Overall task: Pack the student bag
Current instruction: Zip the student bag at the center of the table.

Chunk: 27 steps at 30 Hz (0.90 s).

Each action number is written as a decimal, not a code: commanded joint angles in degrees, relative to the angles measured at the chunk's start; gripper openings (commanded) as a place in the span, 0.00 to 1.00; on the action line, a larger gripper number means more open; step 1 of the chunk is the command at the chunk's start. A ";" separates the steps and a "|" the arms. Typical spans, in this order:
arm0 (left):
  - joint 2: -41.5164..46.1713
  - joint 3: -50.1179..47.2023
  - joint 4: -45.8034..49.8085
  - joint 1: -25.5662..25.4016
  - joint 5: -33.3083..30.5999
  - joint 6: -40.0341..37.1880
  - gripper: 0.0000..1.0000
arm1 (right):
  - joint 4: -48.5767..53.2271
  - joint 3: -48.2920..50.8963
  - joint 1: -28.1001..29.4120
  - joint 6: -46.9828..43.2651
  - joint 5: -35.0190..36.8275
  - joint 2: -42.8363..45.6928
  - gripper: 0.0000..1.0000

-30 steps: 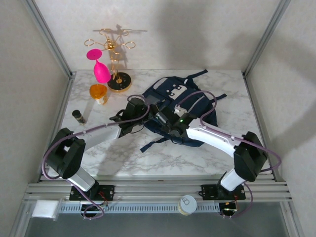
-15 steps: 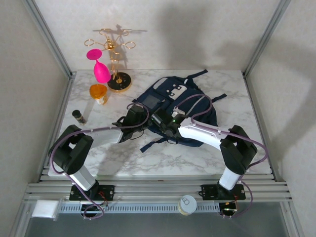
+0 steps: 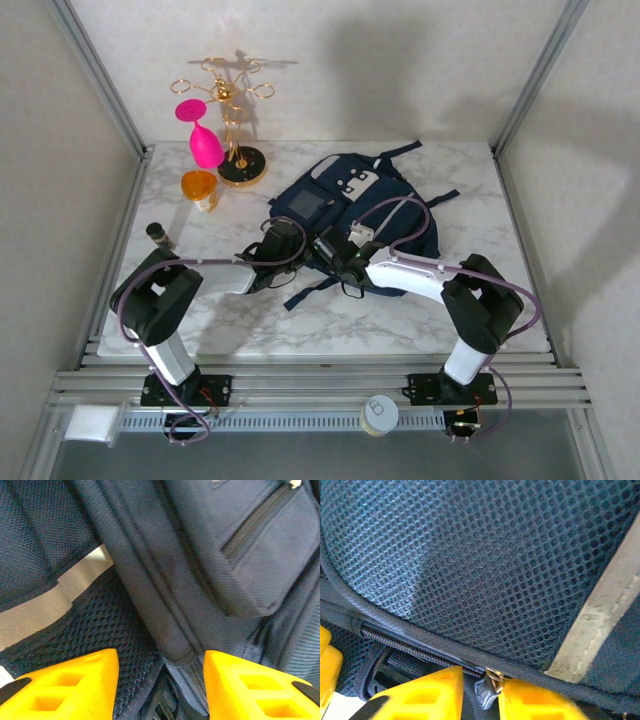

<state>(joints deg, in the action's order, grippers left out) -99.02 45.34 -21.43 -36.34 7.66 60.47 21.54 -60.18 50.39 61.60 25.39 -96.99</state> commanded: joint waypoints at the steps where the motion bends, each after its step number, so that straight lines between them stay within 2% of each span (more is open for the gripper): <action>1: -1.06 1.63 -0.03 -0.40 -2.82 0.68 0.47 | -3.29 0.35 -1.22 -2.35 2.85 1.34 0.22; 5: -1.84 1.48 0.25 -0.31 -5.50 0.73 0.47 | -3.75 0.99 -1.35 -3.89 1.63 2.46 0.11; 10: -4.13 2.81 1.74 0.77 -6.78 -0.49 0.46 | 1.58 1.79 -1.29 -3.86 1.68 5.12 0.03; 15: -6.24 3.64 2.45 2.92 -8.12 -1.60 0.46 | 5.93 4.01 -1.38 -5.75 0.02 8.66 0.00; 21: -7.17 4.28 4.15 7.81 -7.66 -4.04 0.45 | 12.53 7.82 -3.37 -8.96 0.59 13.30 0.00; 24: -6.18 4.96 4.18 9.92 -5.35 -5.88 0.45 | 14.45 8.90 -3.87 -11.40 1.15 15.95 0.00; 27: -3.63 4.86 4.20 9.34 -2.54 -6.45 0.45 | 12.18 8.95 -3.70 -17.37 -0.59 17.11 0.00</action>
<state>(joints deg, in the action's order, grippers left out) -104.27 49.47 -20.36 -28.80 7.64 56.97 28.03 -52.45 47.33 50.09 23.59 -81.76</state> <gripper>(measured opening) 0.454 0.061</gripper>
